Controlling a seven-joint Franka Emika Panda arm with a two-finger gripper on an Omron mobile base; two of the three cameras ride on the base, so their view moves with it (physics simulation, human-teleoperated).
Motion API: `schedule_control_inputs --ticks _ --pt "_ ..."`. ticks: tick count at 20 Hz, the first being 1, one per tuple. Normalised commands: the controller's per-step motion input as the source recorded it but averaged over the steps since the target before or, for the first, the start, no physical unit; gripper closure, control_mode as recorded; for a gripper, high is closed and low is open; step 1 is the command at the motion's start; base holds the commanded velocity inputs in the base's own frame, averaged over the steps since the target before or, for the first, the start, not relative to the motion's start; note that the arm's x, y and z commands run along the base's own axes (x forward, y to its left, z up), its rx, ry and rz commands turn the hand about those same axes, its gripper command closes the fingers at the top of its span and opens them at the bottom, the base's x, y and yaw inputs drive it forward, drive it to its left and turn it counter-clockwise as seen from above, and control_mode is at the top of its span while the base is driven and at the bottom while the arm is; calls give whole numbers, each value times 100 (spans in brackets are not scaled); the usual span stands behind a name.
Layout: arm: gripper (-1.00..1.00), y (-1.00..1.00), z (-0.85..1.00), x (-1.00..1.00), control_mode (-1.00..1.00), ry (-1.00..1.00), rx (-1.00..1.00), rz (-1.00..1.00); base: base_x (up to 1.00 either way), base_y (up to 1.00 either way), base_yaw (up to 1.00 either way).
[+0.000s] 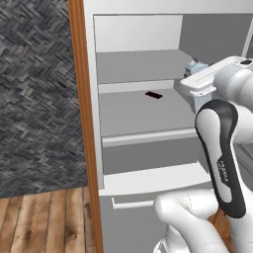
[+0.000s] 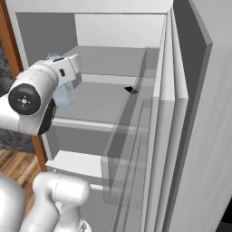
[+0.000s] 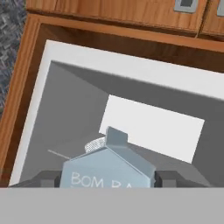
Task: Take out the milk from the fridge and place it on the tray on the counter. Then take the sugar cube near the tray and place it in the tray.
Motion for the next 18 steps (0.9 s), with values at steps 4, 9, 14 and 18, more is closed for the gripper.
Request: schedule_control_inputs --ticks 4,9,14,18 --pt "100 0 -16 -36 -100 -1 30 0 0 0 0" --pt "100 0 -30 -28 -100 1 12 0 0 0 0" --pt "100 0 -15 -37 -100 4 0 0 0 0 0" --pt "100 0 -9 -25 100 2 0 0 -50 0 0"
